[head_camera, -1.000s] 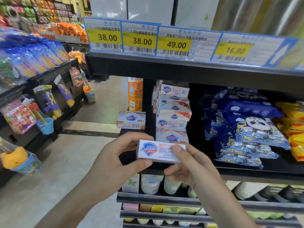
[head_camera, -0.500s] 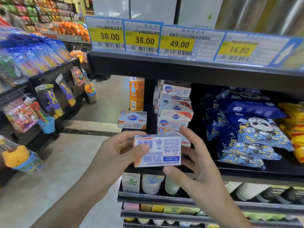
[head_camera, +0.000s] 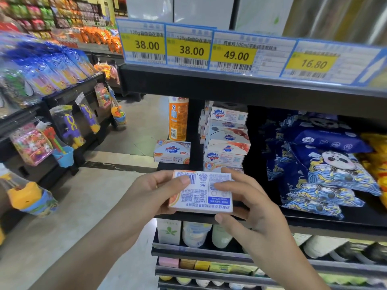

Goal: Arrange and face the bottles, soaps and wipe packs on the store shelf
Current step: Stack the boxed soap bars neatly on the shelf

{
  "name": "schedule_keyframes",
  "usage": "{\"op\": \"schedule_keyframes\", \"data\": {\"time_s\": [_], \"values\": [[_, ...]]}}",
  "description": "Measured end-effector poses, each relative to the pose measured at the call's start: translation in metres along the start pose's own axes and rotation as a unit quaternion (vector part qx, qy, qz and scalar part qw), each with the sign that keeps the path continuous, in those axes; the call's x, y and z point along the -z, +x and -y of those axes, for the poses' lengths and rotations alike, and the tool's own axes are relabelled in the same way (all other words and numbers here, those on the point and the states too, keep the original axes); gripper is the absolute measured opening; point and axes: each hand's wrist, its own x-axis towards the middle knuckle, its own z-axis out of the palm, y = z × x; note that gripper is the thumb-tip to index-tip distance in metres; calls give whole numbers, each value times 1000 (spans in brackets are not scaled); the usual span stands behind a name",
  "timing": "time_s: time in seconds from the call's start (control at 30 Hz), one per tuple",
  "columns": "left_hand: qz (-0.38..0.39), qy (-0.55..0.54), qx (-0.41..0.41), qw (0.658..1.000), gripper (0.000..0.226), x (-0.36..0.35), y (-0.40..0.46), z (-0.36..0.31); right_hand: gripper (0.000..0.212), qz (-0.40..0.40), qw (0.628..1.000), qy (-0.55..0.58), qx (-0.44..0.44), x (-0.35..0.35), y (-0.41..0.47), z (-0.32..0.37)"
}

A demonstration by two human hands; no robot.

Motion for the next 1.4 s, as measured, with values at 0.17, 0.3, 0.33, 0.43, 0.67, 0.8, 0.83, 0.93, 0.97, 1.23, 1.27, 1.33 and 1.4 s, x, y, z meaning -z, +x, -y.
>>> {"op": "schedule_keyframes", "data": {"time_s": [0.17,0.3,0.33,0.43,0.67,0.8,0.83,0.93,0.97,1.23,1.27,1.33,1.4], "values": [[0,0,-8,1000,50,2,1,-1,51,-7,997,64,-35,0,1,1],[10,-63,-2,998,51,0,2,-5,41,-27,988,128,-78,1,2,8],[9,-76,9,997,47,0,2,-7,41,-31,985,141,-95,1,3,11],[70,-68,-26,995,44,1,1,-7,41,-46,978,152,-136,3,4,16],[81,109,-184,973,78,11,-9,10,41,-70,946,228,-217,7,8,27],[47,104,-199,973,63,6,-4,12,37,-60,937,254,-231,7,10,27],[41,101,-201,973,59,6,-4,12,37,-57,936,258,-234,7,10,26],[44,103,-202,973,54,4,-4,10,45,-60,933,259,-243,4,10,23],[42,106,-199,973,52,4,-3,10,49,-64,933,255,-247,4,10,22],[25,81,-179,980,39,2,1,14,36,-51,950,175,-255,-1,10,26],[26,72,-174,982,39,2,1,14,35,-52,952,162,-255,-1,9,26],[27,52,-159,985,38,1,0,14,43,-58,956,130,-258,-1,9,25],[25,29,-140,989,33,-1,1,15,50,-57,959,100,-259,-2,8,25]]}}
